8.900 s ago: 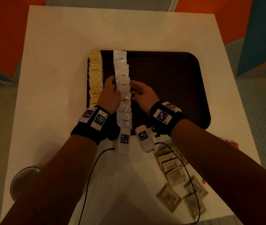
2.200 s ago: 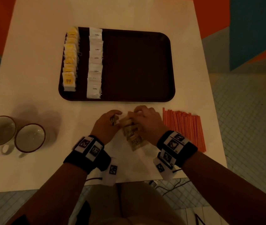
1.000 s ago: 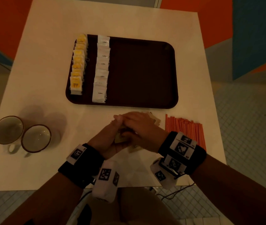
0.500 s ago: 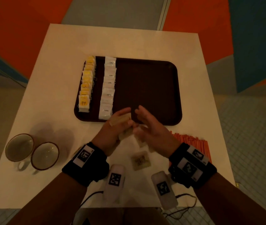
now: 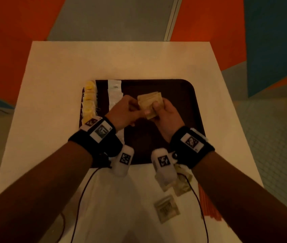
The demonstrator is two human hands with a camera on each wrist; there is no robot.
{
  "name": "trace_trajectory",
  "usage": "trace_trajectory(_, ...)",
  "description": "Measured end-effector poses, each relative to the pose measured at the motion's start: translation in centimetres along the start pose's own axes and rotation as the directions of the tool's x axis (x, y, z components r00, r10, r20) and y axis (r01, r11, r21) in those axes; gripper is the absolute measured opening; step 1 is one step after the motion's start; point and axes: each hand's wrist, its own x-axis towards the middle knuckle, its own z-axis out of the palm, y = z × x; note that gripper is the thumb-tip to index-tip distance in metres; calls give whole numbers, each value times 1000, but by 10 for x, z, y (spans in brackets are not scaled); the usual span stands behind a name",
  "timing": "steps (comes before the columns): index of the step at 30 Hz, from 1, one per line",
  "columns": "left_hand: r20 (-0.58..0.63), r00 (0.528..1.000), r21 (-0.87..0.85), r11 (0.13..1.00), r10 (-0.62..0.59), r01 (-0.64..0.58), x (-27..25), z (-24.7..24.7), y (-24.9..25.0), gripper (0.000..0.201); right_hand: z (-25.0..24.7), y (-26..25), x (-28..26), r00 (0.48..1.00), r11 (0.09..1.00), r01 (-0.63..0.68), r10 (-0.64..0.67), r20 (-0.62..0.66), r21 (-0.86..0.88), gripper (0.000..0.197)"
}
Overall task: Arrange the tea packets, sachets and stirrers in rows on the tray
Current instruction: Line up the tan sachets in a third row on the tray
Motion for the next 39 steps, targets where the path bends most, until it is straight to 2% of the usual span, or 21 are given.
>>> trace_trajectory(3,35,999,-42,999,-29,31,31,-13,-1,30,5,-3,37,998,998,-52,51,-34,-31,33)
trace_trajectory(6,12,999,-43,999,-30,30,59,-24,1,20,9,-4,73,989,958,-148,137,-62,-245,32)
trace_trajectory(8,-11,1000,-16,1000,-18,18,74,-31,2,12,10,-6,94,986,890,-167,148,-77,-425,30)
trace_trajectory(10,-48,999,48,999,-7,9,88,-38,1,14,9,-7,110,989,781,-148,121,-86,-607,34)
trace_trajectory(11,-70,998,83,997,-1,7,95,-41,0,16,8,-9,115,990,729,-141,110,-88,-670,37)
trace_trajectory(14,-104,995,221,975,-5,28,108,-42,-2,22,5,-10,127,993,651,-119,79,-89,-750,40)
trace_trajectory(16,-98,995,298,954,-10,39,114,-41,-2,24,2,-8,132,994,625,-103,43,-98,-774,41)
trace_trajectory(20,-91,995,392,918,-30,63,122,-40,0,27,-4,-2,141,992,634,-103,4,-130,-767,35)
trace_trajectory(25,-113,992,388,916,-61,101,120,-38,4,21,-9,3,145,981,667,-115,-38,-188,-736,24)
trace_trajectory(27,-99,994,406,910,-41,77,116,-35,5,19,-11,6,144,980,641,-110,-59,-192,-760,22)
trace_trajectory(33,-104,992,311,945,-73,103,104,-30,4,27,-15,11,127,984,622,-69,-84,-154,-780,29)
trace_trajectory(39,-55,993,348,930,-104,116,90,-22,0,28,-19,10,108,991,614,-104,-3,-134,-782,23)
